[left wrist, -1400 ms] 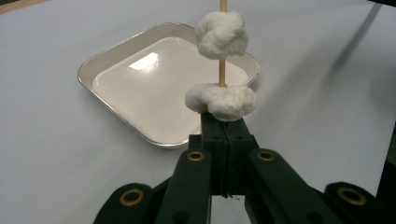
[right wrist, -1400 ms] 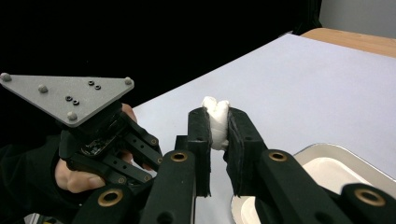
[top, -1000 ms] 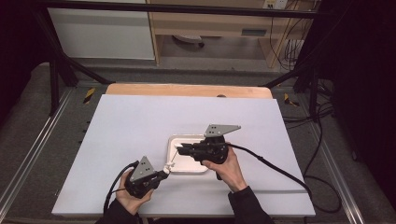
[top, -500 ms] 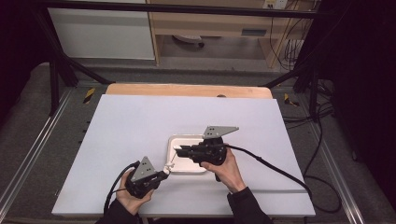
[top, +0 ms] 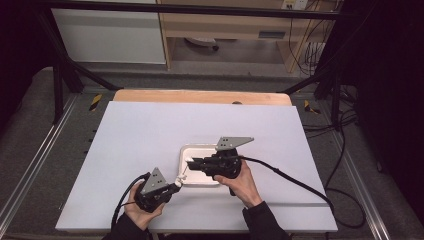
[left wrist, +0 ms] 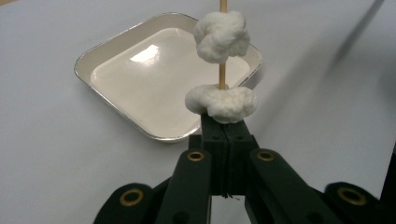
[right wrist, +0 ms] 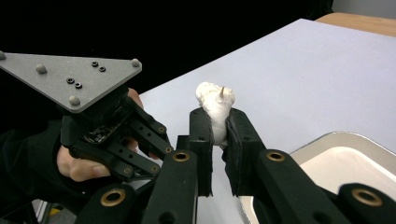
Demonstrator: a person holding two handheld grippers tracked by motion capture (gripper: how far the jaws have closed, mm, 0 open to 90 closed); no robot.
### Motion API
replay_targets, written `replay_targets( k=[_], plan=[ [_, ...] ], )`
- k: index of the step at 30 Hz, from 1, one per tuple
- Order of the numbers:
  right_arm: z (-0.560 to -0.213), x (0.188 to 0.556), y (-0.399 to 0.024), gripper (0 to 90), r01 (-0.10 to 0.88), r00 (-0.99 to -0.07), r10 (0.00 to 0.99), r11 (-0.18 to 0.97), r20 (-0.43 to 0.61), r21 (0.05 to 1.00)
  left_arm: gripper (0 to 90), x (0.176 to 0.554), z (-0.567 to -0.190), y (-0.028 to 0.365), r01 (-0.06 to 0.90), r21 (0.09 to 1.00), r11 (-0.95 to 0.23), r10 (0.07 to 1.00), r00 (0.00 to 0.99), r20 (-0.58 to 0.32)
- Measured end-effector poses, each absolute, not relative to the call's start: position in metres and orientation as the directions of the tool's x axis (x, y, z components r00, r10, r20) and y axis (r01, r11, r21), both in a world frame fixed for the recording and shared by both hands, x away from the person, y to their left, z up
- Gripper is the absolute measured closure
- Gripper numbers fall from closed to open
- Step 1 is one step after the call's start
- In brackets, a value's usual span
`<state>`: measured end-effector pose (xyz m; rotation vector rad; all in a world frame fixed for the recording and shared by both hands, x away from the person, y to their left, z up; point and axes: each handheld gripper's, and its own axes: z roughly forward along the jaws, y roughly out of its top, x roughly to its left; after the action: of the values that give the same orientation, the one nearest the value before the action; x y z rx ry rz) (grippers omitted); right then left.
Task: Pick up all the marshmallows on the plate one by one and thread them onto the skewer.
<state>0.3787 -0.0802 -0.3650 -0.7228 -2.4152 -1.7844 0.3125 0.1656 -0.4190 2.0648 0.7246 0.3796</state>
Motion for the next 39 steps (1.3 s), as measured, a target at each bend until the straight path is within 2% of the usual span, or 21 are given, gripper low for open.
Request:
replay_targets(
  k=[29,34,39],
  plan=[
    [-0.3735,0.3778,-0.0783,82.8,0.408,-0.888,0.323,0.226,0.327,0.885,89.1,0.3134,-0.4184,0.1641,0.348,0.828,-0.44,0.615,0.789,-0.005],
    [-0.3708,0.3782,-0.0793,77.8,0.396,-0.887,0.335,0.204,0.317,0.895,89.1,0.3152,-0.4175,0.1656,0.351,0.829,-0.435,0.616,0.788,-0.011],
    [-0.3718,0.3768,-0.0784,62.7,0.378,-0.886,0.365,0.206,0.288,0.903,89.1,0.3147,-0.4181,0.1636,0.345,0.831,-0.435,0.612,0.791,-0.008]
  ],
)
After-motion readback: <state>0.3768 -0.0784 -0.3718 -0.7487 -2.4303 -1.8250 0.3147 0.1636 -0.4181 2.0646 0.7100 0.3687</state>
